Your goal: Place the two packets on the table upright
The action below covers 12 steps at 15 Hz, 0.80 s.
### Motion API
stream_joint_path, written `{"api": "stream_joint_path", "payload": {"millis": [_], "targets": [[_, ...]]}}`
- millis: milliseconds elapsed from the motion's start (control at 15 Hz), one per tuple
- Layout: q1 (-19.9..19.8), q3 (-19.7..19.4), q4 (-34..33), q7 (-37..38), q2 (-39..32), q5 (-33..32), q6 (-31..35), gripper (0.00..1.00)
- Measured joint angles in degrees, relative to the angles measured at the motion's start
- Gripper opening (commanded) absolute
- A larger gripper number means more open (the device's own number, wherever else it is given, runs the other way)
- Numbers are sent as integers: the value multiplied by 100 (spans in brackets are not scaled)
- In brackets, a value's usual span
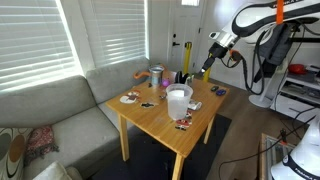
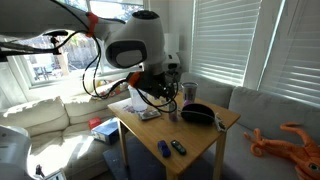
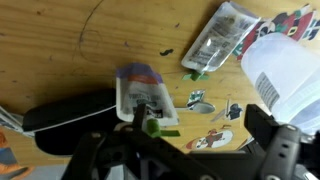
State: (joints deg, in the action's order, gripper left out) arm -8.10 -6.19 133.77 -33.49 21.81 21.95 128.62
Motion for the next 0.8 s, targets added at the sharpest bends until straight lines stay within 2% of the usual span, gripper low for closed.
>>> {"api": "stream_joint_path", "payload": {"millis": [400,800], "targets": [[383,-1,347,573,3,-193,-50,100],[607,-10,933,888,-35,-180,915,100]]}}
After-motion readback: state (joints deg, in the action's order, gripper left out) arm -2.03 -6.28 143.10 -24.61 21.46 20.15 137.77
